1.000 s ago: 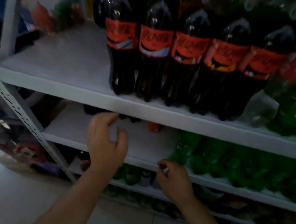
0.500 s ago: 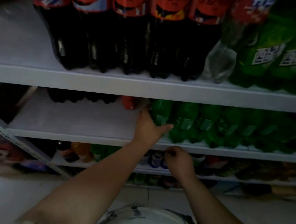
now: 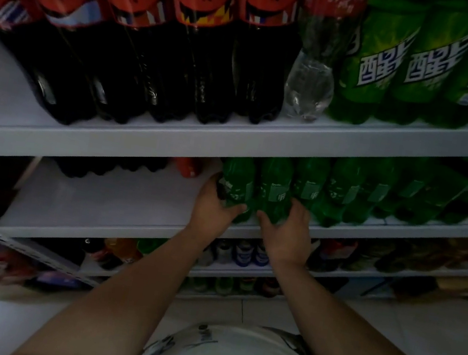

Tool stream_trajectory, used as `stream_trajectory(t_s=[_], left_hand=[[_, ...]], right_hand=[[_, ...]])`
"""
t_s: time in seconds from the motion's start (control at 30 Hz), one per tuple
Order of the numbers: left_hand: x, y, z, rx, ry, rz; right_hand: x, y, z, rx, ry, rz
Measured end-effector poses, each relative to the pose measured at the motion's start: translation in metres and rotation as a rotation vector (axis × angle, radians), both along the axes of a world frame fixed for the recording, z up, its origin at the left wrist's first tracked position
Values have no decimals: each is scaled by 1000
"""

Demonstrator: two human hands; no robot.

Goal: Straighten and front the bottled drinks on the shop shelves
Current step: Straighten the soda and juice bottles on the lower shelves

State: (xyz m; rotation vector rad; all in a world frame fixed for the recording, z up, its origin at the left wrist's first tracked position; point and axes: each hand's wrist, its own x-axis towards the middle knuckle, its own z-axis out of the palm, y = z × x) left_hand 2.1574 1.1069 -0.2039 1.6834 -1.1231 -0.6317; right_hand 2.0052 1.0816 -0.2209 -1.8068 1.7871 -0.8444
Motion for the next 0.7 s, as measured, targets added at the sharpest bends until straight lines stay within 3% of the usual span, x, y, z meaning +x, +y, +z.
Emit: stream_trajectory(t_s=[0.1, 0.27, 0.53, 0.7], left_hand=[[-2, -3, -10, 78, -82, 12], [-2, -4, -19, 186, -7, -18], [3, -7, -26, 231, -151, -29], [-3, -4, -25, 202, -112, -9]], right_hand=[[5, -2, -2, 3, 58, 21], [14, -9, -3, 35, 79, 11], [14, -14, -7, 13, -6, 43], [13, -12, -11, -9, -54, 140]])
